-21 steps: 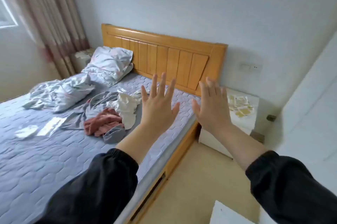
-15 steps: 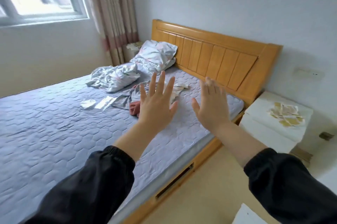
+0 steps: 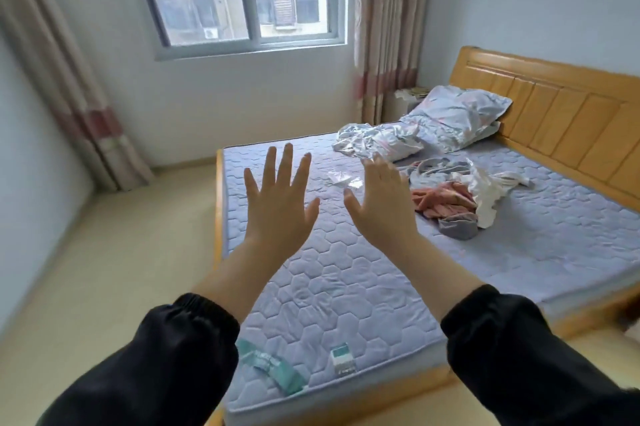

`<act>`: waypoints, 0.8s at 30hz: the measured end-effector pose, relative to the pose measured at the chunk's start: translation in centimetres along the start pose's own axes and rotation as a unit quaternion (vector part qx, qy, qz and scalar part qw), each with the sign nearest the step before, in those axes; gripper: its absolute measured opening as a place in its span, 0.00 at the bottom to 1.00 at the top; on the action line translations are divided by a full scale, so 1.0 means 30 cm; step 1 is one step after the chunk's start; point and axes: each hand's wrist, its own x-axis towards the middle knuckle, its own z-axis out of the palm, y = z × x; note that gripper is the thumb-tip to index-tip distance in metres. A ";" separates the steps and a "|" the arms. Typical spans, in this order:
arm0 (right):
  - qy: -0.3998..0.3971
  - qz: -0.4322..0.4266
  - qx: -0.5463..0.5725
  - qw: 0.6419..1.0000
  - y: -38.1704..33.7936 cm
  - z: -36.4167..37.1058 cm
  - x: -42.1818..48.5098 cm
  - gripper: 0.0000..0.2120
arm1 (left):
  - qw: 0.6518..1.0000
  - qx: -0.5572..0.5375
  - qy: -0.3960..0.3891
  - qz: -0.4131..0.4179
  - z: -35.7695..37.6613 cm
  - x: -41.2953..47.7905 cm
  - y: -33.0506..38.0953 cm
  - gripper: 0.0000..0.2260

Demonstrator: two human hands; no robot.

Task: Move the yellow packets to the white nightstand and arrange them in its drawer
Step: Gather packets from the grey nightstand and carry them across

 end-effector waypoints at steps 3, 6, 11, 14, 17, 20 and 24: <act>-0.018 -0.031 0.018 0.999 -0.323 0.113 0.040 0.28 | 1.000 0.011 0.006 -0.027 -0.039 -0.097 -0.291 0.31; -0.026 -0.066 0.019 0.997 -0.591 0.199 0.091 0.27 | 0.998 0.027 0.003 -0.058 -0.063 -0.166 -0.567 0.30; -0.044 -0.121 0.031 0.991 -0.959 0.373 0.180 0.28 | 0.994 0.038 0.028 -0.101 -0.065 -0.212 -0.973 0.30; -0.043 -0.136 0.052 0.988 -1.163 0.511 0.238 0.30 | 0.992 0.044 0.037 -0.116 -0.032 -0.227 -1.212 0.29; -0.034 -0.150 0.072 0.985 -1.372 0.667 0.324 0.35 | 0.990 0.062 0.040 -0.118 0.009 -0.211 -1.464 0.28; -0.023 -0.154 0.092 0.983 -1.567 0.836 0.463 0.37 | 0.989 0.075 0.031 -0.126 0.057 -0.115 -1.737 0.30; -0.026 -0.139 0.116 0.983 -1.799 1.033 0.683 0.35 | 0.988 0.074 0.018 -0.135 0.090 0.027 -2.070 0.30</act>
